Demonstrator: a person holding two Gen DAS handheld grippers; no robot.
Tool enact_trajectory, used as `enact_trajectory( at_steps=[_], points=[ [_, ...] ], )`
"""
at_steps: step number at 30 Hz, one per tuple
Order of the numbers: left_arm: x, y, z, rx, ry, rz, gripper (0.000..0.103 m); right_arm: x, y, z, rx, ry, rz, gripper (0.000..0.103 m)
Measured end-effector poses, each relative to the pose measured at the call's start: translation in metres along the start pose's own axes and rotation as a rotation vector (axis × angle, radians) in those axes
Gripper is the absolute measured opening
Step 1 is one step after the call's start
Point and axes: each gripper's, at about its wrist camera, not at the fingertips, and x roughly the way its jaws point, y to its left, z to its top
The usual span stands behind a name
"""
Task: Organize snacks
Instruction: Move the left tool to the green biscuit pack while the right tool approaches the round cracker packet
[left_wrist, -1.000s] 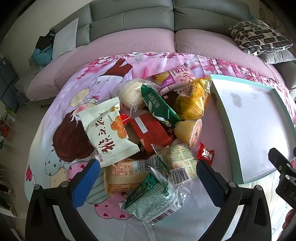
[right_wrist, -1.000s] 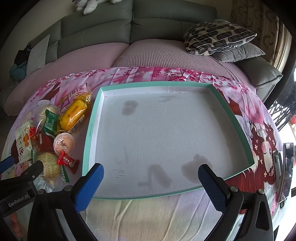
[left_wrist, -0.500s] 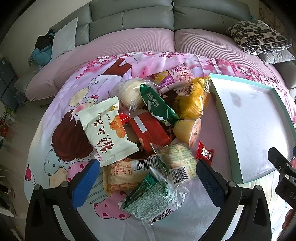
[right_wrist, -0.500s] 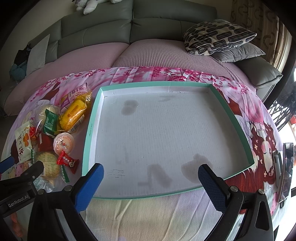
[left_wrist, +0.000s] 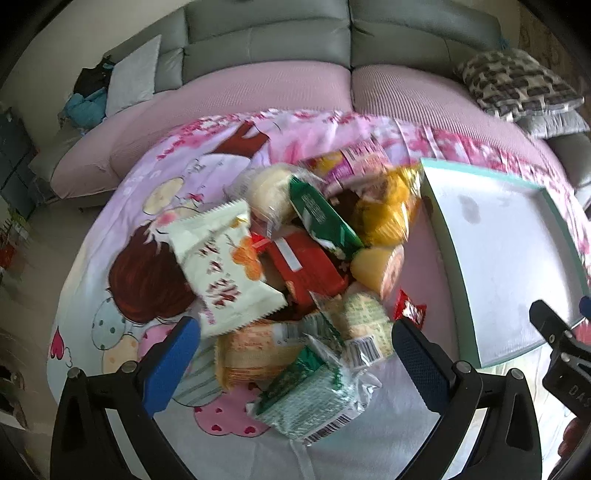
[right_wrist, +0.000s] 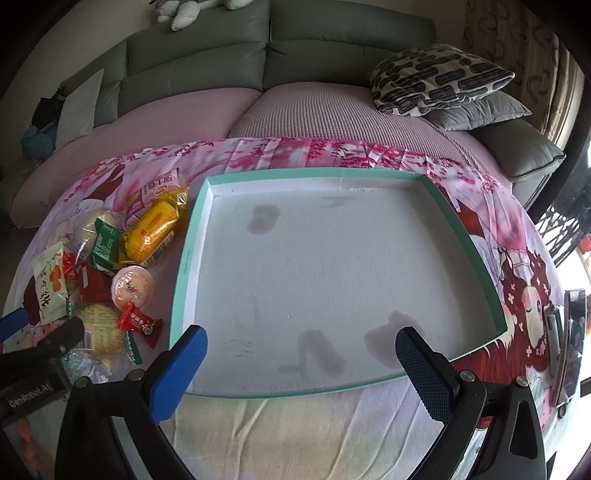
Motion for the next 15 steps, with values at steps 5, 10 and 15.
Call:
enact_trajectory(
  at_steps=[5,10,15],
  points=[
    [-0.014,0.032,0.004,-0.095,-0.038,0.006,0.103,-0.011,0.01,0.002,-0.014,-0.049,0.037,0.103],
    [-0.012,0.063,0.002,-0.195,-0.015,0.016,0.103,-0.016,0.031,0.0,-0.051,-0.066,0.094,0.103],
    [0.005,0.063,-0.009,-0.203,0.053,-0.057,0.103,-0.011,0.06,-0.006,-0.121,-0.038,0.116,0.103]
  ],
)
